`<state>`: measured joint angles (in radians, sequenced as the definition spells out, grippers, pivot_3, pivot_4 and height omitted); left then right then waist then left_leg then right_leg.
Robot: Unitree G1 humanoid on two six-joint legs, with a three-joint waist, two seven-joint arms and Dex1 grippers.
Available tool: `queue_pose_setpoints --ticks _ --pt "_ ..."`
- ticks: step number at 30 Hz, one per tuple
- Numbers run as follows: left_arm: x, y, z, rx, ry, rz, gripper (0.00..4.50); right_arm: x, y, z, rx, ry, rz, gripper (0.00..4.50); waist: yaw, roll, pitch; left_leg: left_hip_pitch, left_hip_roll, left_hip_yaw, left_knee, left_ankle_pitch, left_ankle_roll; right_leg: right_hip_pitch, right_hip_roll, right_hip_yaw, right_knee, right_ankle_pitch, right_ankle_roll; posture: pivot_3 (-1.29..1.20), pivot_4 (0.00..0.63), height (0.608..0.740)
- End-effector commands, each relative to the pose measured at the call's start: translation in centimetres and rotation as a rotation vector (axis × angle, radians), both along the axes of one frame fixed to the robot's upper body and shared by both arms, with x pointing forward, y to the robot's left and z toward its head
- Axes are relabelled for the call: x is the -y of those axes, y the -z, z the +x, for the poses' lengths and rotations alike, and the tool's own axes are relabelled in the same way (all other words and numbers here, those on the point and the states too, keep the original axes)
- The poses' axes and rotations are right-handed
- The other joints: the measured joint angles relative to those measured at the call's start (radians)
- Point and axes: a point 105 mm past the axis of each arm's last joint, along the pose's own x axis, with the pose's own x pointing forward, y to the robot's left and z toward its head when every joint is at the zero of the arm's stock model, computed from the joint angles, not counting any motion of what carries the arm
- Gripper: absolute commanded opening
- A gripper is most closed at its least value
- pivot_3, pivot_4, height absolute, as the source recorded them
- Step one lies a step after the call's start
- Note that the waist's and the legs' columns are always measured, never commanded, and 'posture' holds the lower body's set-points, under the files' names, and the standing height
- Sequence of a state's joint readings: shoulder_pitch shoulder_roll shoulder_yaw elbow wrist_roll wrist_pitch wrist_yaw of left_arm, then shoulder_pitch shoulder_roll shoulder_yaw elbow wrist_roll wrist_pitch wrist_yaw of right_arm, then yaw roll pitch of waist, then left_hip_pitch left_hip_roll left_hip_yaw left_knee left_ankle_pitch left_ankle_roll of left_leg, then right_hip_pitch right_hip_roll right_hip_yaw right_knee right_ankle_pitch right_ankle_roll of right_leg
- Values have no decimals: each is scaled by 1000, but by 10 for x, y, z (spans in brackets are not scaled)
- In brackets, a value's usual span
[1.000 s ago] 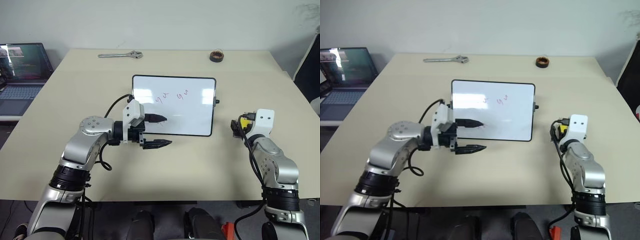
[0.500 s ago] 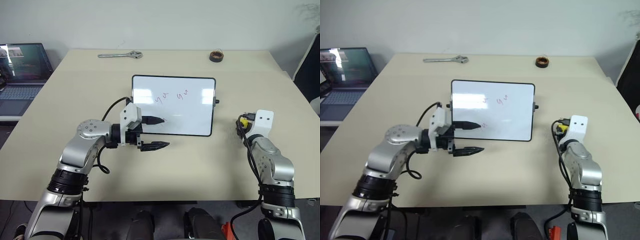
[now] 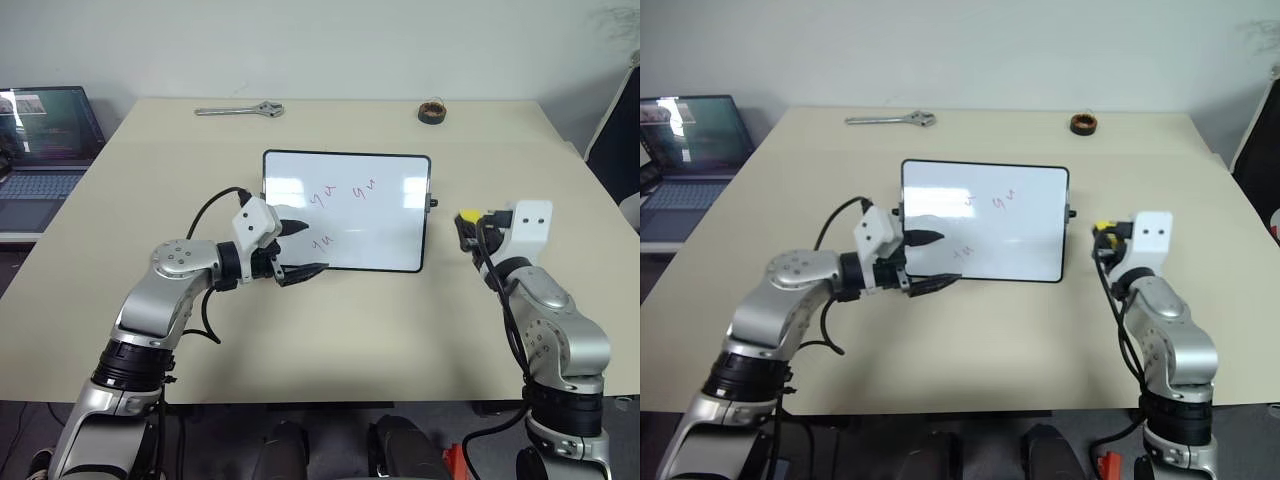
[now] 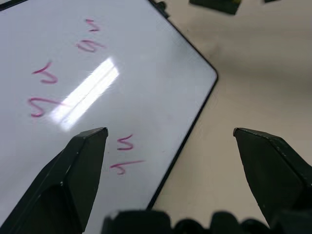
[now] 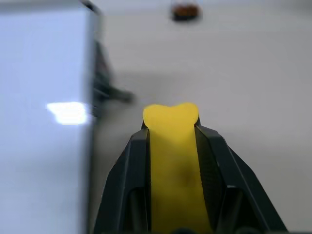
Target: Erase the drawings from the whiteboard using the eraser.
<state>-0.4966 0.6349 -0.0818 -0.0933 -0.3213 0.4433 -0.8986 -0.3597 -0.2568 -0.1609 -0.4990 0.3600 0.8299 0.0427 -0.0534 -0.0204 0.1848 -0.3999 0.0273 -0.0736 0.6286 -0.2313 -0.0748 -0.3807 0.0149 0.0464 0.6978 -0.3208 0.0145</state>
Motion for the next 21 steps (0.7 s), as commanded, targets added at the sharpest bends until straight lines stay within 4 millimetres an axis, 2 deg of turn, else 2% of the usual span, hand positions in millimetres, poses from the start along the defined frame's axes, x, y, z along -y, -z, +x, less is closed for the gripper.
queue_pose_setpoints --ticks 1,5,10,13,17,21 --pt "2 -26 0 72 -36 -13 4500 -33 -37 -8 136 -131 -65 961 0 0 0 0 0 0 0 0 0 0 0 0 0 0 0 0 150 740" --pt "2 -30 5 59 -89 -6 4500 -62 -41 2 183 -229 -221 961 1 0 0 0 -1 -1 1 0 0 1 0 -1 0 0 0 0 150 740" --pt "0 -40 10 86 -147 0 4500 -76 -38 29 211 -211 -310 961 1 0 0 0 -1 0 1 0 0 0 0 -1 0 0 0 0 150 740" --pt "2 -41 9 85 -146 2 4500 -82 -34 47 217 -189 -307 961 0 0 0 0 -1 0 0 0 0 0 0 -1 0 0 0 0 150 740" --pt "6 -38 3 77 -130 9 4500 -90 -18 63 216 -193 -316 961 0 0 0 0 0 0 0 0 0 0 0 -1 -1 0 0 0 150 740" --pt "4 -35 -1 68 -136 14 4500 -107 6 59 163 -314 -388 961 0 0 0 0 1 1 0 0 0 0 -1 -1 0 0 0 0 150 740"
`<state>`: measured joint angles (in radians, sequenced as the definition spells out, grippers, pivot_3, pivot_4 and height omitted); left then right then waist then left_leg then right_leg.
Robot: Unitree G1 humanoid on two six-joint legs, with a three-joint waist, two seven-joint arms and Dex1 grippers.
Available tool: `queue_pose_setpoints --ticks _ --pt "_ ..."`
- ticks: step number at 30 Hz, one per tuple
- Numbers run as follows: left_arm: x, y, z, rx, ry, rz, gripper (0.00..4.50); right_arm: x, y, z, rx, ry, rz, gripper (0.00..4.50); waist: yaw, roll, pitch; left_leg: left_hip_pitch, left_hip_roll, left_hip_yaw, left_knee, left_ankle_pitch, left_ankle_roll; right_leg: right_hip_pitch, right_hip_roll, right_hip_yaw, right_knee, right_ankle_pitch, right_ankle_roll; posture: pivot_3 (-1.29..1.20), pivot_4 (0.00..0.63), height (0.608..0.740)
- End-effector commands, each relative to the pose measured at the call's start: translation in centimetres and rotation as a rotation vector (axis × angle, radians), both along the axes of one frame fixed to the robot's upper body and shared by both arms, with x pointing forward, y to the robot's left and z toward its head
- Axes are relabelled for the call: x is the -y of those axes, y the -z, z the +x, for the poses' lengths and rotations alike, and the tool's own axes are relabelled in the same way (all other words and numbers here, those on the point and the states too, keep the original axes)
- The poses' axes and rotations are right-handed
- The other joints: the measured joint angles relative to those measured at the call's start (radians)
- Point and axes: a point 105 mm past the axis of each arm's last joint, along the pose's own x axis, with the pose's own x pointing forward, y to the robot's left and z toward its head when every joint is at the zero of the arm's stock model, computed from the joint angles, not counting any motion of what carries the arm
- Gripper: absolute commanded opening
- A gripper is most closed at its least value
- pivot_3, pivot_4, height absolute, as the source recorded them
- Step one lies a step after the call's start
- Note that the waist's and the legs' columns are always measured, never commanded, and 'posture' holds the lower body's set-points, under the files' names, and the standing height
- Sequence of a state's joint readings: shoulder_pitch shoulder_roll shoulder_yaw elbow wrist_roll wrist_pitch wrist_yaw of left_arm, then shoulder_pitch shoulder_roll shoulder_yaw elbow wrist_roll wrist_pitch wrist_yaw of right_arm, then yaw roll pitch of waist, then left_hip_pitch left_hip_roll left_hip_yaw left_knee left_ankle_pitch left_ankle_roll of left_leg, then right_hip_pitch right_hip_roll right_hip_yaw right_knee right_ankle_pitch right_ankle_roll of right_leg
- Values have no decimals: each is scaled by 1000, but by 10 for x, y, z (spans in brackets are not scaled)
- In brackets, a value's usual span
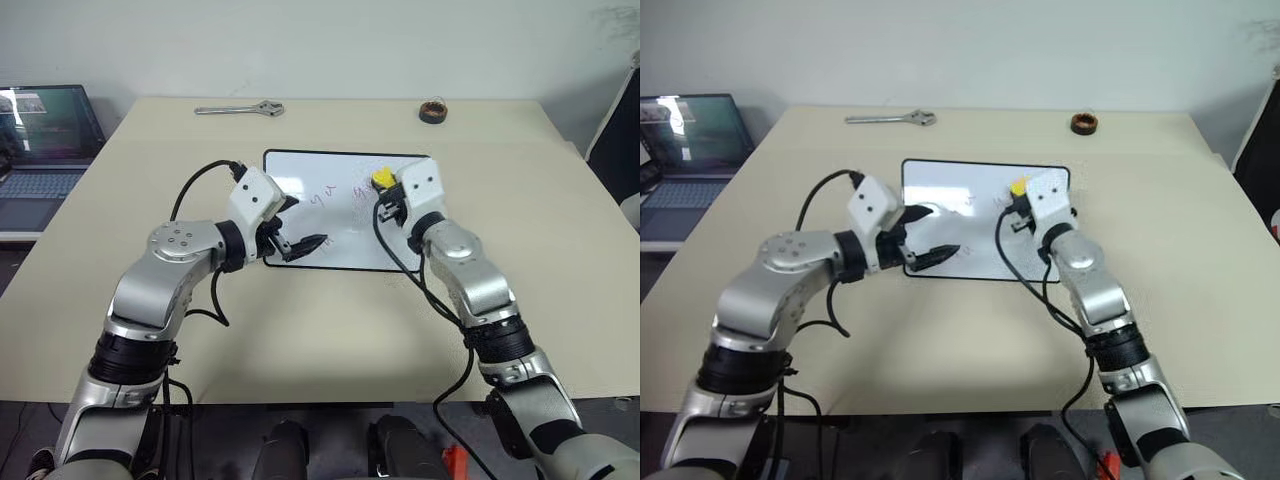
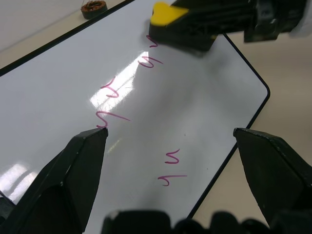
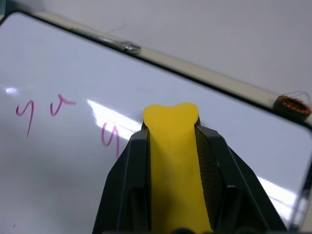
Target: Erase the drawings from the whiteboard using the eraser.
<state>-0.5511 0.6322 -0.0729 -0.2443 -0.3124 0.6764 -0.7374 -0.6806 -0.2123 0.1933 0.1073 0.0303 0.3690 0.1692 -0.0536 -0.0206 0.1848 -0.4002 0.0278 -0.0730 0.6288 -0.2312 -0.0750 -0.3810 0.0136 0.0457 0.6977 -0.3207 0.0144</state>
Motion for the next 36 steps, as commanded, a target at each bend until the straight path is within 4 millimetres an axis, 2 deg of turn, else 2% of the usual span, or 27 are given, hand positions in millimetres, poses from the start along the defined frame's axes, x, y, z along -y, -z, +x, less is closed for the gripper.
queue_pose_setpoints --ticks 1,3,5,10,13,16,19,22,30,33,36 --pt "-2 -11 -5 43 1 -1 4500 -21 9 -12 -12 -136 -88 961 0 0 0 0 0 0 0 0 0 0 0 0 0 0 0 0 150 740" --pt "-4 -10 -6 40 -4 1 4500 -33 21 -24 -35 -238 -161 961 0 0 0 1 0 0 0 0 0 0 0 0 1 0 0 0 150 740" --pt "-5 -9 -7 37 -7 2 4500 -35 24 -27 -19 -258 -213 961 0 0 0 0 0 -1 0 0 0 0 0 0 1 0 0 0 150 740" --pt "-5 -6 -7 31 -8 2 4500 -1 -11 6 114 40 -123 961 0 0 0 1 0 -1 1 0 0 0 0 0 2 0 0 0 150 740" --pt "-4 -3 -9 24 -3 4 4500 8 -20 15 123 108 -85 961 2 0 0 1 0 -1 1 0 0 1 0 0 2 0 0 0 150 740" --pt "-4 -2 -10 22 0 4 4500 -6 -2 13 48 31 -138 961 3 0 0 0 0 -1 1 0 0 1 0 0 1 0 0 0 150 740" --pt "-4 -1 -10 21 -2 4 4500 -29 19 -2 -14 -119 -212 961 -1 0 0 1 0 -1 1 0 0 1 0 0 1 0 0 0 150 740" --pt "-5 0 -11 19 -4 7 4500 -44 29 -15 -30 -220 -278 961 -4 0 0 2 0 -1 1 0 0 1 0 0 2 0 0 0 150 740" --pt "-6 3 -12 14 -1 9 4500 -12 -4 12 94 49 -198 961 0 0 0 2 0 -2 2 1 0 1 0 0 3 1 -1 0 150 740" --pt "-5 4 -12 12 0 8 4500 -7 8 14 40 48 -227 961 6 0 0 1 0 -3 2 1 0 2 0 0 2 1 -1 0 150 740" --pt "-6 4 -12 12 1 8 4500 -4 28 9 -60 6 -246 961 6 -1 0 2 0 -3 1 0 0 2 0 0 2 1 -1 0 150 740"
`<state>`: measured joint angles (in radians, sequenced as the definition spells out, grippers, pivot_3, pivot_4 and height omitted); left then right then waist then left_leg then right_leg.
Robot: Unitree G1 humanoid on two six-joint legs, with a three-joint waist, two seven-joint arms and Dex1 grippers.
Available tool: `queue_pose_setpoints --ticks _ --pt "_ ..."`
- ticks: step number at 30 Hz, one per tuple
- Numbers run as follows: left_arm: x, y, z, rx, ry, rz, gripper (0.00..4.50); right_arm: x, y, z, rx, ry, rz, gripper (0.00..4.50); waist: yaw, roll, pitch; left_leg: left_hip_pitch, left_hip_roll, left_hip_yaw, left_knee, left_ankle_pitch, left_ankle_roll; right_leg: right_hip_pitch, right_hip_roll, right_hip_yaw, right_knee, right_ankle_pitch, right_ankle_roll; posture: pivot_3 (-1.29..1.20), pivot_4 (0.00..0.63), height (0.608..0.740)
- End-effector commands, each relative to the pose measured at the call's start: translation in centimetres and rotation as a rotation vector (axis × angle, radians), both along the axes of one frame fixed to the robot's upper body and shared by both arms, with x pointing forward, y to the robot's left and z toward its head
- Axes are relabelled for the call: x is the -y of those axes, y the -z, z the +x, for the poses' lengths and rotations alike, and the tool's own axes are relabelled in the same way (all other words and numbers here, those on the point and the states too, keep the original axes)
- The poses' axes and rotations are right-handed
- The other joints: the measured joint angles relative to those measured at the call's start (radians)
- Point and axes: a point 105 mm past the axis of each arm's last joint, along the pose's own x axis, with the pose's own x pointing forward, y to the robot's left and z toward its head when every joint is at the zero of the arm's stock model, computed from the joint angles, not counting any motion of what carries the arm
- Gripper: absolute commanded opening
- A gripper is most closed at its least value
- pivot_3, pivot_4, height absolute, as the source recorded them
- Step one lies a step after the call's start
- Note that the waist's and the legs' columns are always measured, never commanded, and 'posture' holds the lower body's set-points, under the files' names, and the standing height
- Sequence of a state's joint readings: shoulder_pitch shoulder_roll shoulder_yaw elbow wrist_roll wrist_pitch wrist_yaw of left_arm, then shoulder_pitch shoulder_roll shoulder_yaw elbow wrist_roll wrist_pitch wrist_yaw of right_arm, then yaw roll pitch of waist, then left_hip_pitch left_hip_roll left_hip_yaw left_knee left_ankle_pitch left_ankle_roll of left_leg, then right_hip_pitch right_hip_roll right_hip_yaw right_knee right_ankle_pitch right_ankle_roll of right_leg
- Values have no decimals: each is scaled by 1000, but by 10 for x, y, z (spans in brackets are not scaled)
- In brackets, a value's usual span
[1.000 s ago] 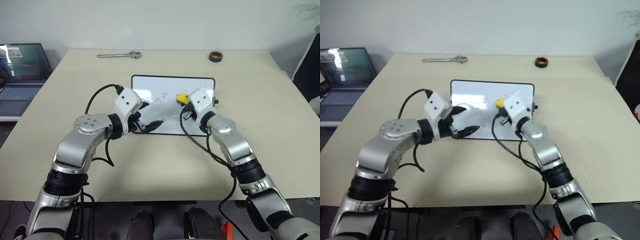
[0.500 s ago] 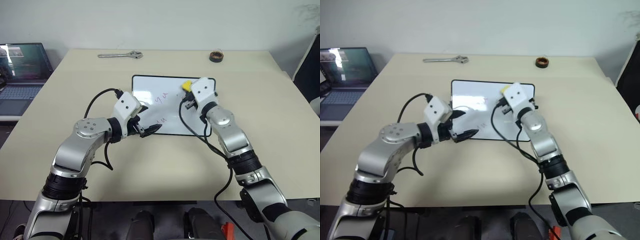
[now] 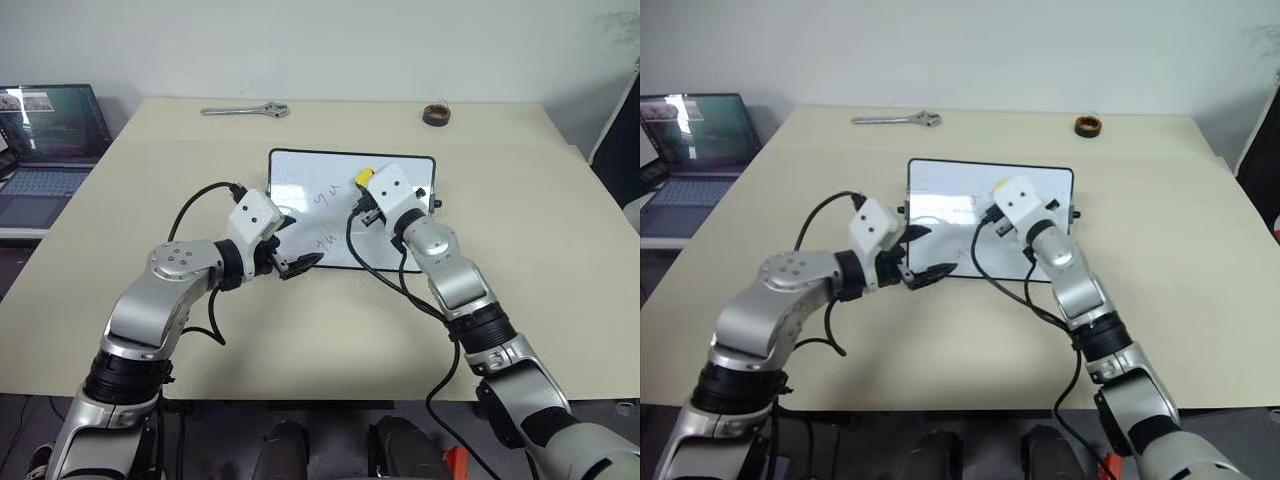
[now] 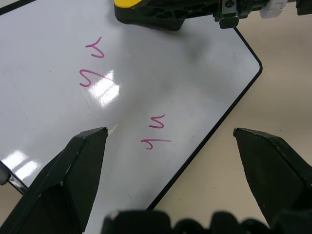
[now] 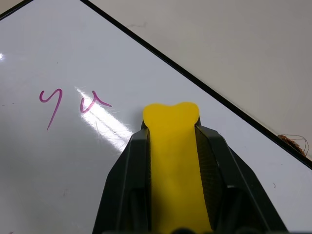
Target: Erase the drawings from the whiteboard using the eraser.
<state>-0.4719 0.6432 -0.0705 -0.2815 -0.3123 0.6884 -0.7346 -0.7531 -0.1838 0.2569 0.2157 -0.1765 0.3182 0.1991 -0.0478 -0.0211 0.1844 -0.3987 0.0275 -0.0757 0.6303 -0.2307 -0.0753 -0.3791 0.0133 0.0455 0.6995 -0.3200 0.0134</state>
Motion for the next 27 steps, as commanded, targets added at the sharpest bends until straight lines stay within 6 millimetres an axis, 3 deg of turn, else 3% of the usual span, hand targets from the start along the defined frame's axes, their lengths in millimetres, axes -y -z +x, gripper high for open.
queue_pose_setpoints --ticks 1,5,12,14,21,27 --pt "0 -15 -3 65 14 -6 4500 14 34 -2 -161 3 -45 961 1 0 0 0 0 0 0 0 0 0 0 0 0 0 0 0 150 740" --pt "0 -14 -3 65 15 -9 4500 13 45 -15 -238 -59 -45 961 0 -1 0 3 0 -1 0 0 0 4 0 0 -1 0 0 0 150 740" --pt "2 -13 -4 61 23 -12 4500 35 4 5 -42 131 67 961 -3 -1 0 5 0 -1 0 0 0 5 0 -1 0 0 0 0 150 740" --pt "3 -12 -4 59 30 -12 4500 36 1 6 -23 140 70 961 1 -1 0 5 0 -1 0 0 0 6 0 -1 0 0 0 0 150 740" --pt "4 -11 -5 58 37 -13 4500 30 11 7 -61 113 45 961 6 -1 0 4 0 -1 0 0 0 5 0 -1 -1 0 0 0 150 740" --pt "4 -11 -6 60 35 -18 4500 31 50 -12 -248 16 -8 961 6 -1 -1 5 0 -1 0 0 0 6 0 -1 -1 0 0 0 150 740"
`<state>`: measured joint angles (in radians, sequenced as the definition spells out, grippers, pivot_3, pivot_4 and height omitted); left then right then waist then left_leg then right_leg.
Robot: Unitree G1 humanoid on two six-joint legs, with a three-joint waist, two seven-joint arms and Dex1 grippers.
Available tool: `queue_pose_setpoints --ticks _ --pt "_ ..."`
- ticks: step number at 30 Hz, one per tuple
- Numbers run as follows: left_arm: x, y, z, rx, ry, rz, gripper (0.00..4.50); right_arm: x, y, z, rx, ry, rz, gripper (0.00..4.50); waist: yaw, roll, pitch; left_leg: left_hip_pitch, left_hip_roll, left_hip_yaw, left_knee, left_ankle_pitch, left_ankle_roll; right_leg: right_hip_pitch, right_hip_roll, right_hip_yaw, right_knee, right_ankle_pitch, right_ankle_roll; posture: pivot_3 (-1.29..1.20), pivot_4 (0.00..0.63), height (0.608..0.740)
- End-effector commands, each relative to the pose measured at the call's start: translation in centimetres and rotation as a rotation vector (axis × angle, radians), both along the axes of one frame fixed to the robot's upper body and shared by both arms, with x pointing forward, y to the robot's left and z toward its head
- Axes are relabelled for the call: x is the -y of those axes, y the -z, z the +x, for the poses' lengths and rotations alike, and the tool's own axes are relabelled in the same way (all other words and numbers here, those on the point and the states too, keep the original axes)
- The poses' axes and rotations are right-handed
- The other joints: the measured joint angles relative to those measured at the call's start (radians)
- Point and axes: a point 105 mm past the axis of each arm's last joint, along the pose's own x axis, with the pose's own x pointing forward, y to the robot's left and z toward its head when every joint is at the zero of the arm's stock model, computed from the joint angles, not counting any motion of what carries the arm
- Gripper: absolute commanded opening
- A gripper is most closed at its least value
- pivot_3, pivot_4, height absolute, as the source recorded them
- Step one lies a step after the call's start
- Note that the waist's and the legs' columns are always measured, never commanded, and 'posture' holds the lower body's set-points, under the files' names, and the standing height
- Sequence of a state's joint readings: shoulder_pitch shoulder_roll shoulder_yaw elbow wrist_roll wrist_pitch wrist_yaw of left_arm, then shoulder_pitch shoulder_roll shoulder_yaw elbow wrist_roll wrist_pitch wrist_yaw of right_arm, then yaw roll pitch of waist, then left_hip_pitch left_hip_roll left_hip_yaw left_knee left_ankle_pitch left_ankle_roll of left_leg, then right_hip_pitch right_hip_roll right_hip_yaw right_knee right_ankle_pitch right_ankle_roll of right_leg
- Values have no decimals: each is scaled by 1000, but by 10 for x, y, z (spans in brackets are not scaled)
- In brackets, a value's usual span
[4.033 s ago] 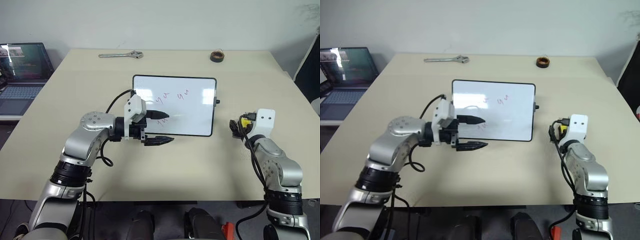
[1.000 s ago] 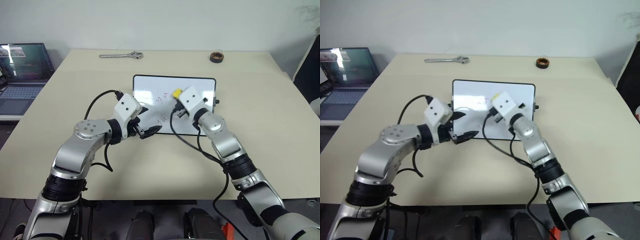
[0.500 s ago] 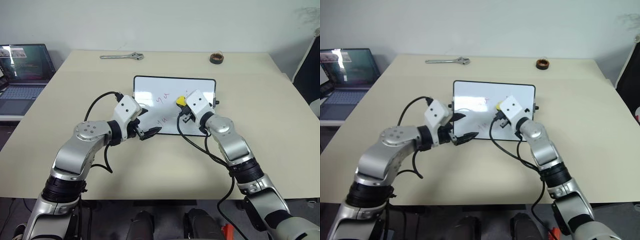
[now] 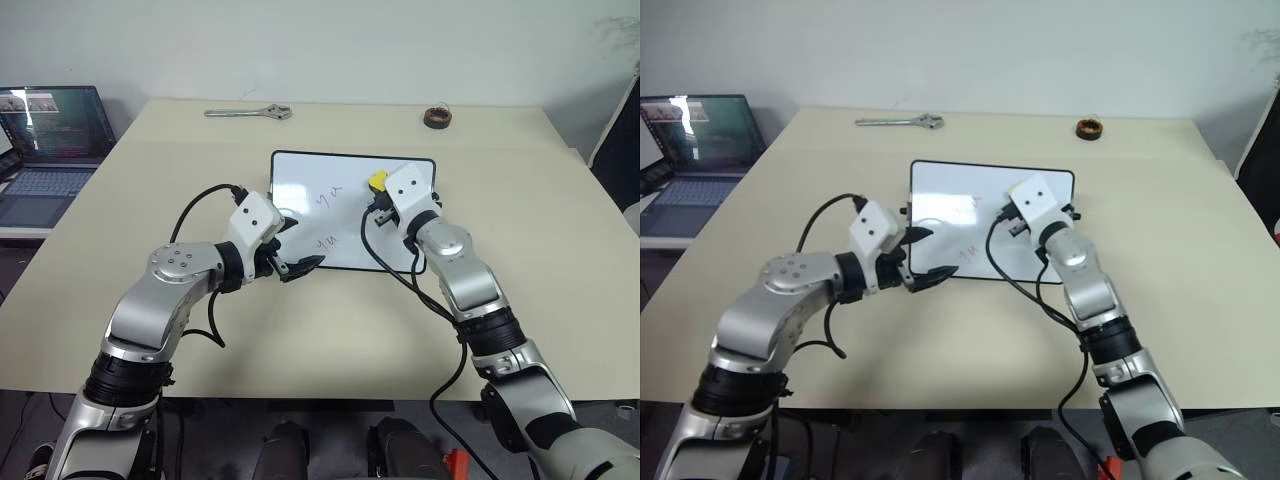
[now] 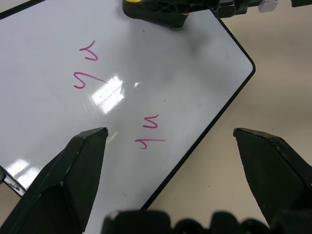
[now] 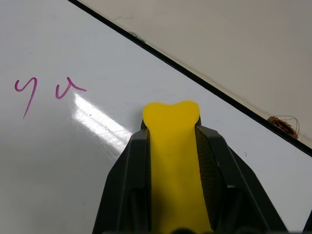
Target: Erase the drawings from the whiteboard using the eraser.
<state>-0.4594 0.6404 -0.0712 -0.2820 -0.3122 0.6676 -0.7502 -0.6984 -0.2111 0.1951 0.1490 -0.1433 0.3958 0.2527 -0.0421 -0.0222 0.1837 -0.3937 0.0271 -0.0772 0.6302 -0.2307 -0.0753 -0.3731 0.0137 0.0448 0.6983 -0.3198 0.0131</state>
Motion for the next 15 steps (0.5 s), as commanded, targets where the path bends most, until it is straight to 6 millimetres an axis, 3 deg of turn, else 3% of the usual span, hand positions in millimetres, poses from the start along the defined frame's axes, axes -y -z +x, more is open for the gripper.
queue_pose_setpoints --ticks 1,5,10,15 --pt "2 -12 -3 59 14 -15 4500 6 43 -15 -183 -50 -60 961 1 0 0 0 0 0 0 0 0 0 0 0 0 0 0 0 150 740" --pt "2 -12 -4 58 13 -17 4500 1 47 -28 -190 -115 -121 961 -2 0 0 0 0 0 0 0 0 0 0 0 0 0 0 0 150 740" --pt "3 -12 -3 58 13 -22 4500 4 11 -17 -59 -52 -73 961 -7 0 0 1 0 0 0 0 0 0 0 0 0 0 0 0 150 740" --pt "-12 -16 0 62 -62 -74 4500 -10 -15 -34 -38 -151 94 961 -7 0 0 -3 0 0 0 0 0 -3 0 0 -1 0 -1 0 150 740"
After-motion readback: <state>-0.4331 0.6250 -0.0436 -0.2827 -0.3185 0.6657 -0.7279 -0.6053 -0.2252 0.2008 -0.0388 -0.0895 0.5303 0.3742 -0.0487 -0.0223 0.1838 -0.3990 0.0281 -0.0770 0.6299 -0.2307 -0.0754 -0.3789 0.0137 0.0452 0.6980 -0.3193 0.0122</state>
